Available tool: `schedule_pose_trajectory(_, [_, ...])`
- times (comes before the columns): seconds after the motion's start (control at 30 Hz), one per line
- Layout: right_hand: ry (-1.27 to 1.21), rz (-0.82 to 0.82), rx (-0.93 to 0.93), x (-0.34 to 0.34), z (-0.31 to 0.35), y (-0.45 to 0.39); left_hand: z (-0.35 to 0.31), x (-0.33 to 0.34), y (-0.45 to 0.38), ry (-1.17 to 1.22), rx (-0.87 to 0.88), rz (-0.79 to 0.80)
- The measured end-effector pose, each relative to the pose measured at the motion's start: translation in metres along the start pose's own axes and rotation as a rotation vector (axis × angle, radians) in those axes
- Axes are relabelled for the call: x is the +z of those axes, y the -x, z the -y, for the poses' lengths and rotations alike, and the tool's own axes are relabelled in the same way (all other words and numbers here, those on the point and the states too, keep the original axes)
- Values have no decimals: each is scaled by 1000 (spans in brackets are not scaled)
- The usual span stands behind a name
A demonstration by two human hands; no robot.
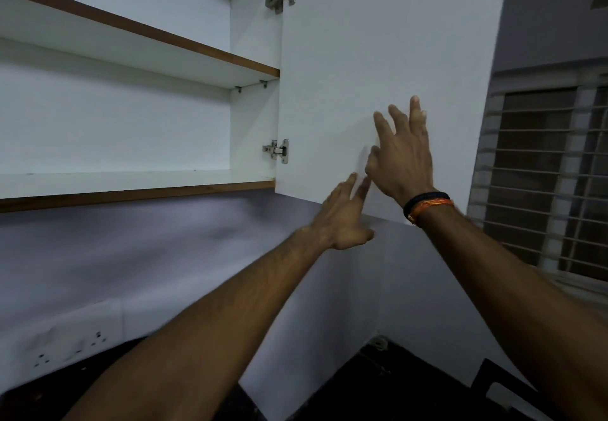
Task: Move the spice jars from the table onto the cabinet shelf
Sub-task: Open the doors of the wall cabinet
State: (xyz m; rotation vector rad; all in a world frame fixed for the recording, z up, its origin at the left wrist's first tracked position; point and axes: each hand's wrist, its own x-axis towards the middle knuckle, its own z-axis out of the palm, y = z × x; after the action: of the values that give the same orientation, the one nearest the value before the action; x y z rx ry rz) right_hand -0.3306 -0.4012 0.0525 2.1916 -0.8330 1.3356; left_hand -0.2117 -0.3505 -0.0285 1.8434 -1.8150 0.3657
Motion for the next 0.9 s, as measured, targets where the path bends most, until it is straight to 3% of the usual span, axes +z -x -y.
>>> schedule_pose_trajectory(0.23, [-319, -49, -58, 39, 78, 1, 77, -41, 63, -151, -221, -22])
schedule_pose_trajectory(0.63, [-778, 184, -325, 105, 266, 65, 166, -95, 234, -387, -660, 19])
schedule_pose_trajectory(0.9, [-921, 341, -471, 115, 342, 121, 197, -93, 329, -415, -942, 65])
